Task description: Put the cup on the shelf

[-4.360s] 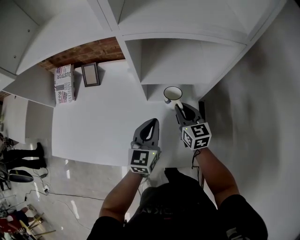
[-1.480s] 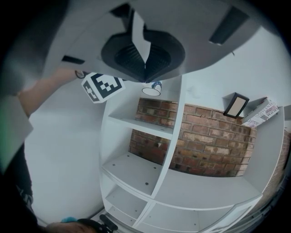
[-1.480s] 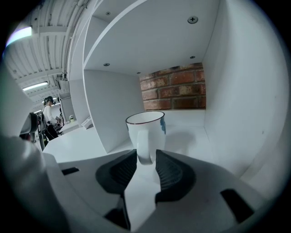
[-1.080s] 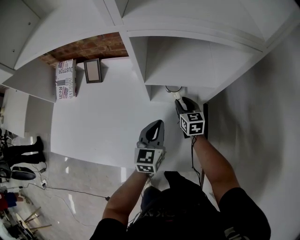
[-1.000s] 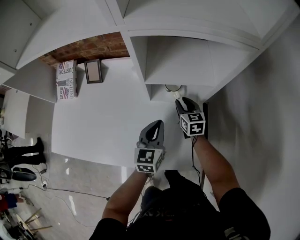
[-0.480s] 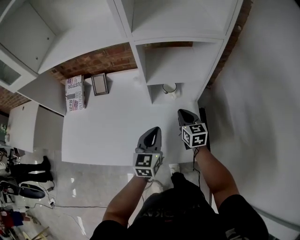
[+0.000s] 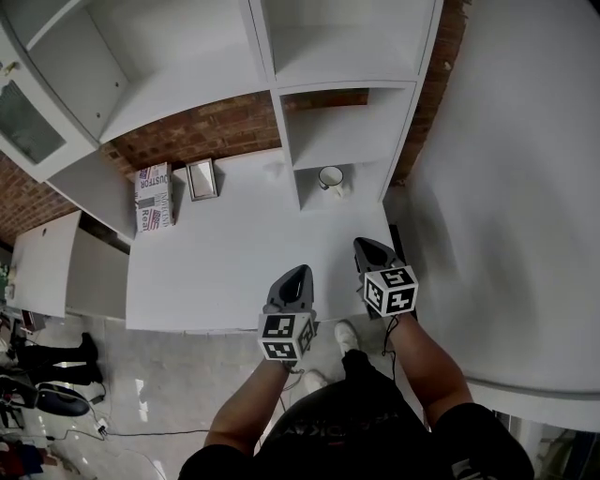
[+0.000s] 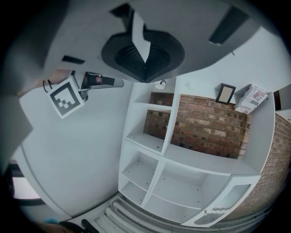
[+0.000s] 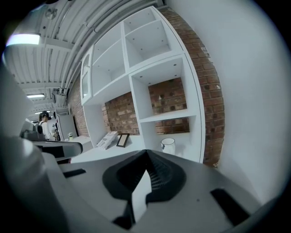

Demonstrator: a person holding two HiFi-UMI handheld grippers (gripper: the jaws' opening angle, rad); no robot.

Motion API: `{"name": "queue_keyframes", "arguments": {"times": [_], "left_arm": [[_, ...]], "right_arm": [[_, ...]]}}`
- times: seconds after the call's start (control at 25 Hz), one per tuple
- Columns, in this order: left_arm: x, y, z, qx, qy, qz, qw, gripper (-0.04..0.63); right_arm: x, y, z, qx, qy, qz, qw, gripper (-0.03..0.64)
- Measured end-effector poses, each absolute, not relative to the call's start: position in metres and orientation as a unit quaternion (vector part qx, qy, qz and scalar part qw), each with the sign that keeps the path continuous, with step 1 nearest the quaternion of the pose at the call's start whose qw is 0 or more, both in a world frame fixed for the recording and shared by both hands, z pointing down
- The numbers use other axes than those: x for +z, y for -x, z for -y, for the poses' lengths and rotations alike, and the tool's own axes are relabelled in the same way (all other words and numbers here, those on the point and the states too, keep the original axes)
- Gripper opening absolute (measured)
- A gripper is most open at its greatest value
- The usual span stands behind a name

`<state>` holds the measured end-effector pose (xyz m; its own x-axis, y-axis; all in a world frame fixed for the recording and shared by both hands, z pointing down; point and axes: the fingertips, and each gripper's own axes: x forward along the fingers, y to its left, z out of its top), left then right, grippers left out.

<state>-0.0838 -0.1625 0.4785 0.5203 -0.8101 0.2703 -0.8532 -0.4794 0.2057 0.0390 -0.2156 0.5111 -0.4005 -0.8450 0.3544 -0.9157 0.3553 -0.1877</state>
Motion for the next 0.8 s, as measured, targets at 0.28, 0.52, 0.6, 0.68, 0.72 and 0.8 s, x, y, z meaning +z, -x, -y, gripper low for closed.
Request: {"name": "queue_keyframes", "arguments": {"times": [0.28, 0.52, 0.6, 0.68, 0.72, 0.8], "left_arm": [[0.467, 0.093, 0.12, 0.067, -0.868, 0.465, 0.159, 0.005], [0.461, 0.102, 0.088, 0.072, -0.876, 0.45, 0.156, 0.005], [0.459, 0.106, 0.08, 0.074, -0.878, 0.447, 0.157, 0.005], [0.458, 0.109, 0.075, 0.075, -0.879, 0.443, 0.156, 0.005], [0.457, 0.11, 0.074, 0.075, -0.881, 0.441, 0.155, 0.005], [0.454, 0.112, 0.071, 0.076, -0.882, 0.439, 0.153, 0.005]], "right_arm": [[0.488, -0.029, 0.158, 0.173, -0.554, 0.809, 0.091, 0.0], [0.474, -0.016, 0.119, 0.164, -0.556, 0.81, 0.09, 0.0], [0.471, -0.012, 0.109, 0.165, -0.557, 0.809, 0.089, 0.0], [0.468, -0.009, 0.103, 0.166, -0.556, 0.809, 0.088, 0.0], [0.466, -0.007, 0.1, 0.165, -0.556, 0.81, 0.088, 0.0], [0.462, -0.006, 0.094, 0.164, -0.556, 0.81, 0.089, 0.0]]}}
